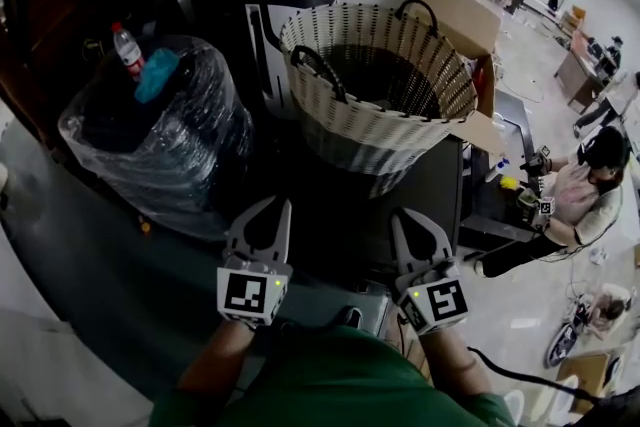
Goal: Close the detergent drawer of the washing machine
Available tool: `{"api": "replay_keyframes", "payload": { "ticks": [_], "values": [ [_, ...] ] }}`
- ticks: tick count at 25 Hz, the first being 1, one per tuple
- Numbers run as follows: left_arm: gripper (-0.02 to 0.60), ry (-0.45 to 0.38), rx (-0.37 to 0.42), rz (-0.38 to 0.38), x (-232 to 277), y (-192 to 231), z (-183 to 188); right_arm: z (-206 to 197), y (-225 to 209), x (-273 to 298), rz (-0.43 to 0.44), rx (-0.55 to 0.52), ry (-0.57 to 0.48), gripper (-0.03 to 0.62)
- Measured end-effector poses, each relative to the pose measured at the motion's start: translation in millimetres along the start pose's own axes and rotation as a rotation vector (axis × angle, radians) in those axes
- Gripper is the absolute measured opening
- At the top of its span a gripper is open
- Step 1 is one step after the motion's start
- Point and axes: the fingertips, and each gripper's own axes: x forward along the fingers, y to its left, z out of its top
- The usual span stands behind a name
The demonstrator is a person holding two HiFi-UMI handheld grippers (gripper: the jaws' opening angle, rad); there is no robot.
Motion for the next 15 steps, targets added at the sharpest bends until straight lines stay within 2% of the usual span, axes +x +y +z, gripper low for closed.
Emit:
{"api": "replay_keyframes", "payload": {
  "ticks": [4,7,10,15],
  "values": [
    [0.026,-0.005,0.026,0.006,-1.8,0.4,2.2,-1.6,1.7,0.7,0.003,-0.011,0.004,0.021],
    [0.026,-0.006,0.052,0.009,-2.6,0.8,2.9,5.0,3.6,4.4,0.011,-0.026,-0.045,0.021],
    [0.026,-0.010,0.084,0.010,-2.5,-0.8,4.3,1.1,4.5,5.1,0.015,-0.037,-0.011,0.021],
    [0.026,-0.022,0.117,0.001,0.0,-3.9,6.9,4.5,4.2,9.0,0.013,-0.043,-0.040,0.021]
  ]
}}
